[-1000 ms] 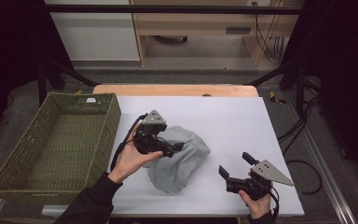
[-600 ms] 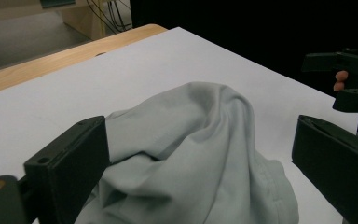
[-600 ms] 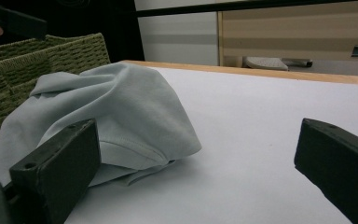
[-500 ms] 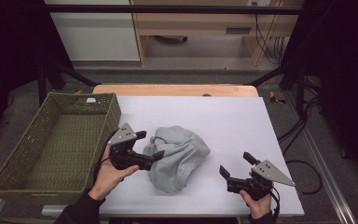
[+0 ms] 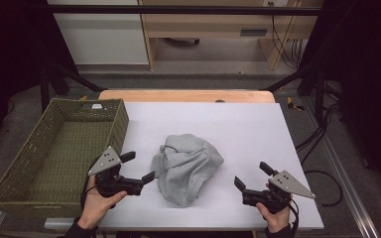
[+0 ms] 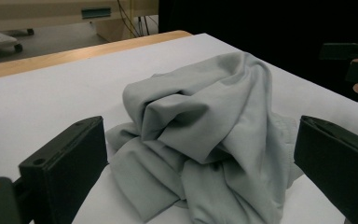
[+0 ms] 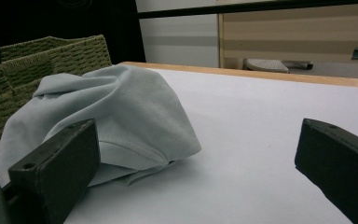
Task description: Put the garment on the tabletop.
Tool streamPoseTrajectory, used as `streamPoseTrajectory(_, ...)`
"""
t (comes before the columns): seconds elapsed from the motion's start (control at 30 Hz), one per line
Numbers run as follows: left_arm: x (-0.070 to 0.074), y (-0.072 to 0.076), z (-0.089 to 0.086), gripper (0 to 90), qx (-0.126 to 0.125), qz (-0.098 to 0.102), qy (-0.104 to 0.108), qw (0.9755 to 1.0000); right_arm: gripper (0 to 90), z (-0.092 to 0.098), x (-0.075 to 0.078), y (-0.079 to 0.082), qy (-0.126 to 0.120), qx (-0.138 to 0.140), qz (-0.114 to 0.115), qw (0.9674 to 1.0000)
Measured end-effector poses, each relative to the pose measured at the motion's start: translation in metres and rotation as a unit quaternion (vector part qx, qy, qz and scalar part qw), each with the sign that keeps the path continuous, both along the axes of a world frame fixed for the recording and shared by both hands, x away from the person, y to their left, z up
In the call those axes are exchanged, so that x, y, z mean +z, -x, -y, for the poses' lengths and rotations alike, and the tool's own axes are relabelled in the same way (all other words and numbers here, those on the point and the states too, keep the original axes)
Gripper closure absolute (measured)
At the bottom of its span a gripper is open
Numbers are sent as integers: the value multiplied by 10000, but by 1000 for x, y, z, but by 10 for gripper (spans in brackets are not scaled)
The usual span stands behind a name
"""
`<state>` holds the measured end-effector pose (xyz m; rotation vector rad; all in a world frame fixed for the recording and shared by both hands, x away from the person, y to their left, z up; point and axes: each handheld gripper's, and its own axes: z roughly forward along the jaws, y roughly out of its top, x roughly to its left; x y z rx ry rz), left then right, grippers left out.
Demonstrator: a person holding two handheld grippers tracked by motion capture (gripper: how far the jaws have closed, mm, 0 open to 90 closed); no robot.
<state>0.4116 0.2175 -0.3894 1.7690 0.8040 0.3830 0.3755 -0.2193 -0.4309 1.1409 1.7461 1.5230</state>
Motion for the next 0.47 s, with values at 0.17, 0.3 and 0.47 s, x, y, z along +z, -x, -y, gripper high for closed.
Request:
streamPoseTrajectory(0.17, -5, 4, -8, 20, 87, -20, 18, 10000, 4, 2, 0, 1, -27, -11, -25, 10000)
streamPoseTrajectory(0.3, -10, 6, -12, 23, 241, 58, 54, 9997, 4, 3, -1, 1, -19, -28, -36, 10000)
streamPoseTrajectory(0.47, -11, 8, -11, 26, 299, 116, -32, 9995, 5, 5, -3, -2, 26, -40, -102, 9999)
